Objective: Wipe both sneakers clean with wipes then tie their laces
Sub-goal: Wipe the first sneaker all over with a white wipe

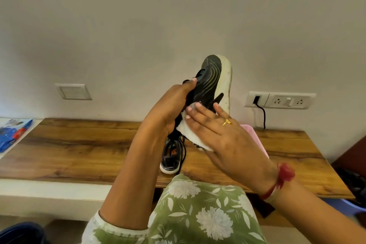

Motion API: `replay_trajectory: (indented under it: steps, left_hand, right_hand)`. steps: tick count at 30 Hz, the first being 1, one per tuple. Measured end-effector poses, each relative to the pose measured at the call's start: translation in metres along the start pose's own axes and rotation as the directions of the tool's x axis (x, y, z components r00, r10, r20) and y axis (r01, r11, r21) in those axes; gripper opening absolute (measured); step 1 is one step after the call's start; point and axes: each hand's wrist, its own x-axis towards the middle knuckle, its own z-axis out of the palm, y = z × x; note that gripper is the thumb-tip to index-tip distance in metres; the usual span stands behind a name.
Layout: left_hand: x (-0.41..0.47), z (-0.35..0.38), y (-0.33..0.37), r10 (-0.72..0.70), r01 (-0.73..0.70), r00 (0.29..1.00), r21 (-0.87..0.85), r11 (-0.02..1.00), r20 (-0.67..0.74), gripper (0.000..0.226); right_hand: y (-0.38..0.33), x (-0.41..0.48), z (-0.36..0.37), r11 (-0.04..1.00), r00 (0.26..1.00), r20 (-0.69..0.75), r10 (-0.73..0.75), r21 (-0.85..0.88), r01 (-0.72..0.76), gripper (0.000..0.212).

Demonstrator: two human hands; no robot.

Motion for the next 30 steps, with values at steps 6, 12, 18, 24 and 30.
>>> replay_trajectory:
  steps: [6,12,18,24,30]
  left_hand:
    - [0.003,0.004,-0.004,-0.013,0.013,1.0,0.006,1.0,-0.012,0.039]
    - [0.001,-0.001,-0.007,-0.03,0.032,0.998,0.054,0.998,-0.047,0.039]
    - [0.0,0.001,-0.008,-0.028,0.03,0.999,0.078,0.997,-0.035,0.039]
    - [0.0,-0.003,-0.006,-0.031,0.034,0.999,0.074,0.997,-0.042,0.039]
    - [0.0,-0.007,-0.004,-0.056,0.059,0.996,0.047,0.997,-0.063,0.038]
  right_hand:
    - [0.001,-0.002,0.005,0.998,0.997,0.036,-0.067,0.016,0.066,0.051]
    - [0.018,-0.006,-0.03,0.454,0.83,-0.108,0.548,0.872,-0.186,0.024]
    - [0.015,-0.019,-0.005,0.904,0.979,-0.055,0.197,0.395,-0.16,0.04]
    - [0.032,-0.021,-0.006,0.99,0.996,-0.082,0.03,0.139,-0.019,0.041]
    - [0.02,-0.024,-0.001,0.978,0.977,-0.066,-0.203,-0.064,0.199,0.035]
